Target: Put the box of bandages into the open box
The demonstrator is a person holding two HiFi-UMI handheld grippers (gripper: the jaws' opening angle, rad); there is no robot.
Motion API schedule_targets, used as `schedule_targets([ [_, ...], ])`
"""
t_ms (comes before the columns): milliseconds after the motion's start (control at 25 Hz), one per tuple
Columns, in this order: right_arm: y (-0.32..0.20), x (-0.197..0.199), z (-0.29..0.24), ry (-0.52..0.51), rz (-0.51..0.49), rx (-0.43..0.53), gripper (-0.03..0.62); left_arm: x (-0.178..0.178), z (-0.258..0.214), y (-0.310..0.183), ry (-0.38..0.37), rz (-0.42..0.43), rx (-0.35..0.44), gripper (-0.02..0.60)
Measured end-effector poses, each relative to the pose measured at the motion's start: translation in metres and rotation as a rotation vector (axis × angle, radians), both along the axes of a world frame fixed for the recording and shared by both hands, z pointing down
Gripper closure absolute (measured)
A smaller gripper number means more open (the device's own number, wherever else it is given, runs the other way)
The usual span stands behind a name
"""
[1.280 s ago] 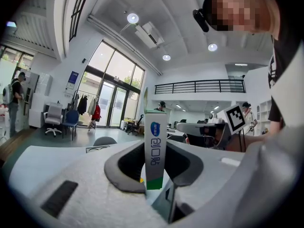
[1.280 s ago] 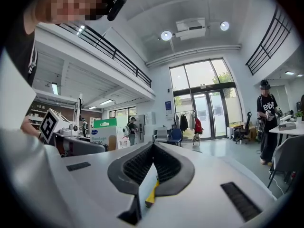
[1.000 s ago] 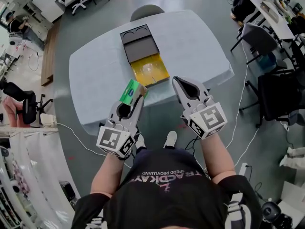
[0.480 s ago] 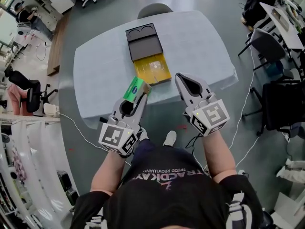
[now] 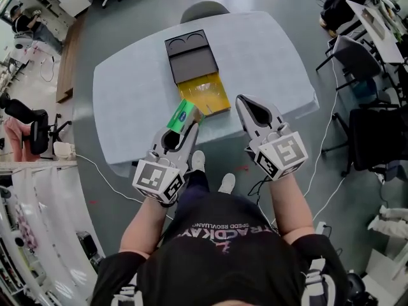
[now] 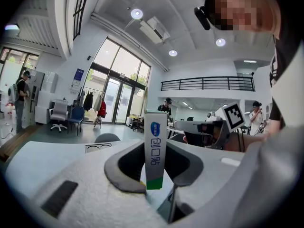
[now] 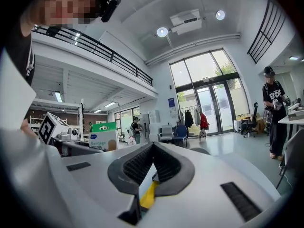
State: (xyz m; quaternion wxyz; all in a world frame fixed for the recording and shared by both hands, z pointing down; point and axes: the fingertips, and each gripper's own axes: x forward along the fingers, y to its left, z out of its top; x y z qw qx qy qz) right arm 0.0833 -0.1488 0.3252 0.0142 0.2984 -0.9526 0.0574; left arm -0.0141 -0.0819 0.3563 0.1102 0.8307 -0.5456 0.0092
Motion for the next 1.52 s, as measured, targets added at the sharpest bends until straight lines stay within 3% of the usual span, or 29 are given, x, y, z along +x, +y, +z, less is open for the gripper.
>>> schedule_targets([
  [600,-0.07,-0.033,0.047,0.048,0.113,-0.07,0.585,-0.033,0.069,-0.088,0.018,0.095,-0.133,0.48],
  [840,-0.087,-0.043,0.068,0.075,0.129,-0.106,0.585,-0.041,0.112,-0.112,0.029,0.125,-0.231,0.48],
  [1120,-0.098,-0.046,0.096,0.104,0.161,-0.163,0.585,-0.046,0.164,-0.126,0.099,0.147,-0.365,0.48],
  [1520,-0.106,-0.045,0.128,0.141,0.209,-0.219,0.585,-0.046,0.226,-0.144,0.117,0.182,-0.495,0.48],
])
